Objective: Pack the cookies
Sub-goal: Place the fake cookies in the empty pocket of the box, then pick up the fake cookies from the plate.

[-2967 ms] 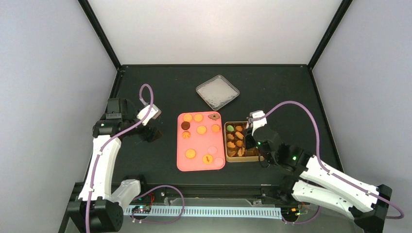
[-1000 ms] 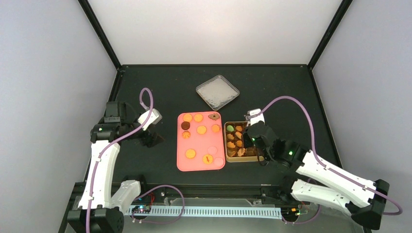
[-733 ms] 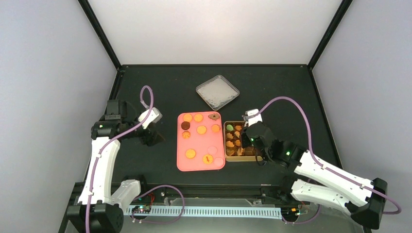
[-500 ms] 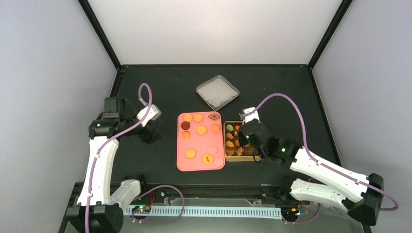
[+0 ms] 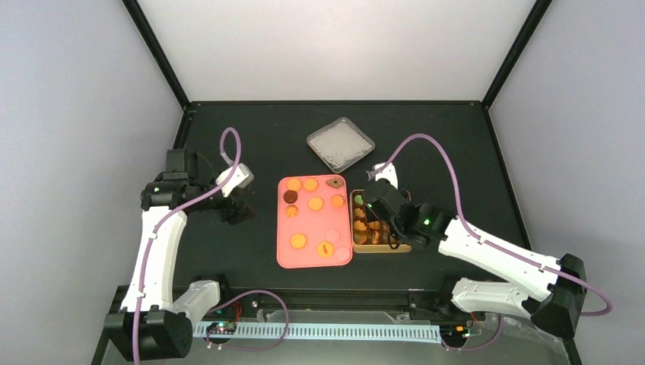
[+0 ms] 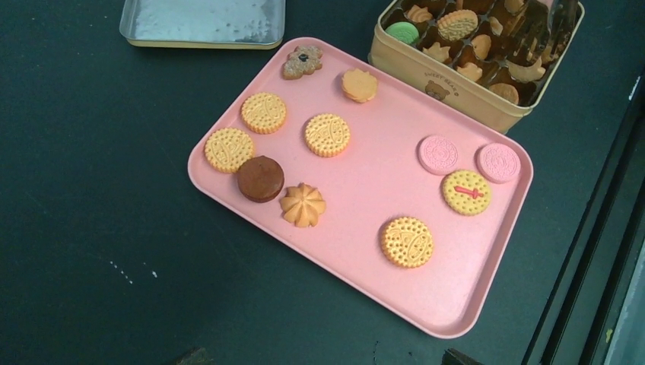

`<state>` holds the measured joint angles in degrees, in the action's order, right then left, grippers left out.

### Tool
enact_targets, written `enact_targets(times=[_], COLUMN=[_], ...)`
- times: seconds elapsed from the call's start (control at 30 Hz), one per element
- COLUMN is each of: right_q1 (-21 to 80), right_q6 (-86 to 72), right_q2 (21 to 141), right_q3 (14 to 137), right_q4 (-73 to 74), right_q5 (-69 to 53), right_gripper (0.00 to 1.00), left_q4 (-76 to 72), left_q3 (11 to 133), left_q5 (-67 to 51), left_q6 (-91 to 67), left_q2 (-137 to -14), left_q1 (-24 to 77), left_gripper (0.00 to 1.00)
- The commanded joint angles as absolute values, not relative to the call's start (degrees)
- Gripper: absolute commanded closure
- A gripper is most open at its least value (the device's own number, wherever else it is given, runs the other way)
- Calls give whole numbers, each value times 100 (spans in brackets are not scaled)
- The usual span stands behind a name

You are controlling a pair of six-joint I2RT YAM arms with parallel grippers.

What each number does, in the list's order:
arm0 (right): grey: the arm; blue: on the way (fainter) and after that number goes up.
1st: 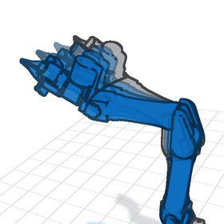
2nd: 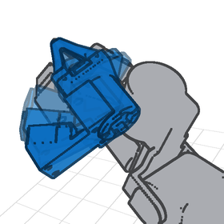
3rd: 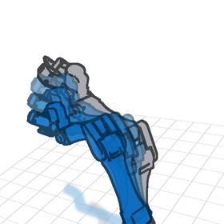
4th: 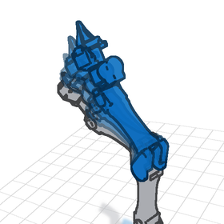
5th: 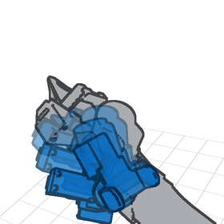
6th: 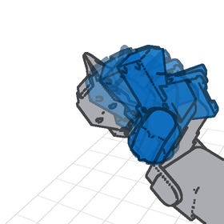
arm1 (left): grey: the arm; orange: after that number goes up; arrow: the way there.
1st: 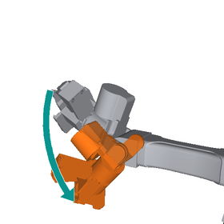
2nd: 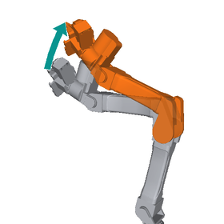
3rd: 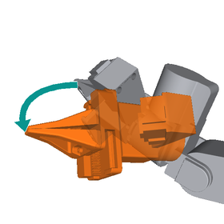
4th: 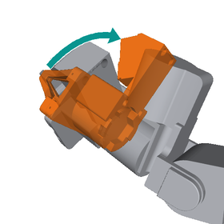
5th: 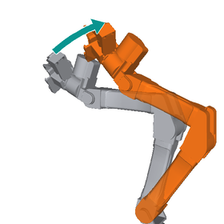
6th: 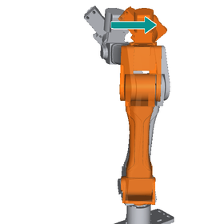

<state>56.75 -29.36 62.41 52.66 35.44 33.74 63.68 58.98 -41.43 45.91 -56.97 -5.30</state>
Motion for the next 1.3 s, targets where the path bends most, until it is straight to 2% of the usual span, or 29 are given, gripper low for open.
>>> enact_targets(times=[0.0,0.13,0.2,0.4,0.57,0.73,0.83,1.27], right_q1=[5755,5757,5756,5757,5757,5757,5759,5787], right_q6=[-3185,-3001,-2899,-2661,-2673,-2403,-2059,-739], right_q2=[6289,6013,5940,5911,5948,5920,6312,9055], right_q3=[5392,5660,5847,6309,6068,5667,5931,7231], right_q4=[4058,4089,4166,4240,3978,2893,2369,-354], right_q5=[3454,3418,3430,3385,3243,2595,2367,1502], right_gripper=[79,64,63,64,74,73,70,67], left_q4=[6561,6741,6785,6760,6852,6836,6830,6626], left_q3=[6085,6154,6132,6154,6301,6319,6303,6091], left_q5=[-4216,-4096,-4038,-3938,-3946,-3943,-3939,-3398], left_q6=[4775,4781,4794,4777,4737,4694,4613,4291], left_q2=[-5798,-5771,-5717,-5694,-5903,-5975,-6017,-6050], left_q1=[-565,-569,-564,-571,-567,-568,-575,-749], left_gripper=[20,20,20,20,20,20,20,19])
